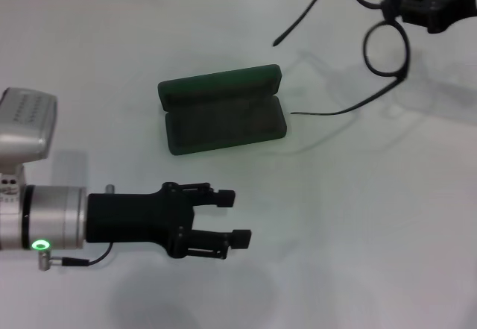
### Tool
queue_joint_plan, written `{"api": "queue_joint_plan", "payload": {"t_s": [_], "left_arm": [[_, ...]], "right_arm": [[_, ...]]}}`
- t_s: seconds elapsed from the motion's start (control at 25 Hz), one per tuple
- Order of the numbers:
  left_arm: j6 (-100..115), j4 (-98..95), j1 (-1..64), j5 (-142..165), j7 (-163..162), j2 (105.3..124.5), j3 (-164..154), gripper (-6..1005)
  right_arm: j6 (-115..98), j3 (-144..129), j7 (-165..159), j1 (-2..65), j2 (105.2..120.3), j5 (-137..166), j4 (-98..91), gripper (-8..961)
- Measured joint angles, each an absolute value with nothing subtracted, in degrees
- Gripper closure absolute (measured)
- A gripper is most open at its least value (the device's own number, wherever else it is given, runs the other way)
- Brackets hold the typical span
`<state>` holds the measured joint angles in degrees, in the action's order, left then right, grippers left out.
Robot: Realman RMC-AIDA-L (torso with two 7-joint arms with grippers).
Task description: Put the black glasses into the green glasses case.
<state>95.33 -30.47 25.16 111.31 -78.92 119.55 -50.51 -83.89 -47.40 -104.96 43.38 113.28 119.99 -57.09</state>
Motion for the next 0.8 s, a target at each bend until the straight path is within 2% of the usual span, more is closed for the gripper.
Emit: {"api": "queue_joint_plan", "payload": {"t_s": [0.16,0.2,0.28,0.72,0.8], "left_arm": [[93.2,-28.6,26.9,110.5,-78.5,119.65,-50.2,130],[92.5,-28.0,27.0,109.4,-78.3,119.69,-50.0,194],[91.7,-25.9,27.4,105.1,-76.0,119.69,-50.0,321],[94.9,-23.1,29.4,103.7,-72.5,119.74,-50.2,567],[95.7,-22.6,29.9,103.7,-72.0,119.76,-50.1,650]], "right_arm": [[-83.3,-47.8,-99.1,43.5,115.47,117.2,-56.0,914],[-82.8,-48.3,-97.5,43.9,115.71,116.0,-54.6,914],[-81.7,-49.5,-94.3,45.0,115.55,111.4,-50.0,914],[-81.7,-49.9,-83.6,47.1,115.83,94.2,-31.7,915],[-81.4,-50.2,-81.9,48.2,115.92,93.0,-27.3,915]]}}
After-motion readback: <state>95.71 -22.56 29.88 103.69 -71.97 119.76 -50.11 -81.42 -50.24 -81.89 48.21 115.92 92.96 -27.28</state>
